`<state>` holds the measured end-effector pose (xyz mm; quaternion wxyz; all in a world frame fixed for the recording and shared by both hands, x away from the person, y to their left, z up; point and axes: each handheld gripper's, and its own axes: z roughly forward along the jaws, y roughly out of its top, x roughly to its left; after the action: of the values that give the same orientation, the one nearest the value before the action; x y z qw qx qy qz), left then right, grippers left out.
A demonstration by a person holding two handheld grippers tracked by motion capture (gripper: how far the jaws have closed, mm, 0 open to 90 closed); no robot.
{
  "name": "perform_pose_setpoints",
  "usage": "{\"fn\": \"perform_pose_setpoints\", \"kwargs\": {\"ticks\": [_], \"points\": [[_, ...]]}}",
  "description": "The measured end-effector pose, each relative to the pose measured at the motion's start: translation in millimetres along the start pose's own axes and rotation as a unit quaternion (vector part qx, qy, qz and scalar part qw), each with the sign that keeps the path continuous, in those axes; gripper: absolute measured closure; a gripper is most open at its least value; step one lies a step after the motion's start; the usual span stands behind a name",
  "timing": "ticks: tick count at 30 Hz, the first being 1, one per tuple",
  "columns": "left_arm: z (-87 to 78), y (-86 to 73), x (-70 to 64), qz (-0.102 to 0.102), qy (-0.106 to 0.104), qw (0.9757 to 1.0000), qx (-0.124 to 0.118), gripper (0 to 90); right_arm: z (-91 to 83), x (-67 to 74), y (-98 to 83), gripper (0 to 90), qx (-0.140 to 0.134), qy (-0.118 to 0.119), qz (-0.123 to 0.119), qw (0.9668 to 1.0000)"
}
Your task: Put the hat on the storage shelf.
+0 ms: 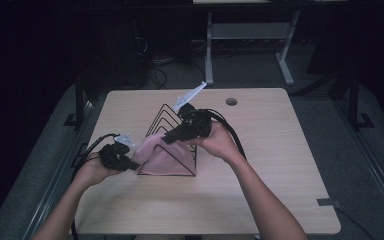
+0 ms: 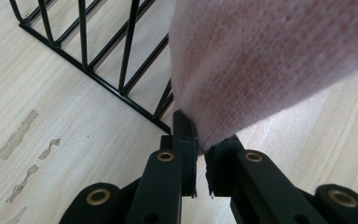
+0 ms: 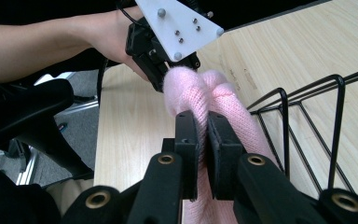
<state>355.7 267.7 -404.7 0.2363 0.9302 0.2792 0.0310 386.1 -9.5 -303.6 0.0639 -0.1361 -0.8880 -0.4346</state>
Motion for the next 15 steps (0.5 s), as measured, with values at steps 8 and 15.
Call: {"fn": "perform_pose_setpoints", "kwargs": {"ticks": [8, 15], "points": [[1.8, -1.1, 1.9, -0.003, -0.003, 1.0, 0.006, 85.3, 0.1, 2.4, -1.3, 81.5, -0.004, 0.002, 0.007, 1.0], [2.8, -6.6, 2.0, -0.014, -0.009, 0.9999, -0.004, 84.7, 1.6, 3.4, -1.6, 77.3, -0.003, -0.002, -0.003, 1.0]]}}
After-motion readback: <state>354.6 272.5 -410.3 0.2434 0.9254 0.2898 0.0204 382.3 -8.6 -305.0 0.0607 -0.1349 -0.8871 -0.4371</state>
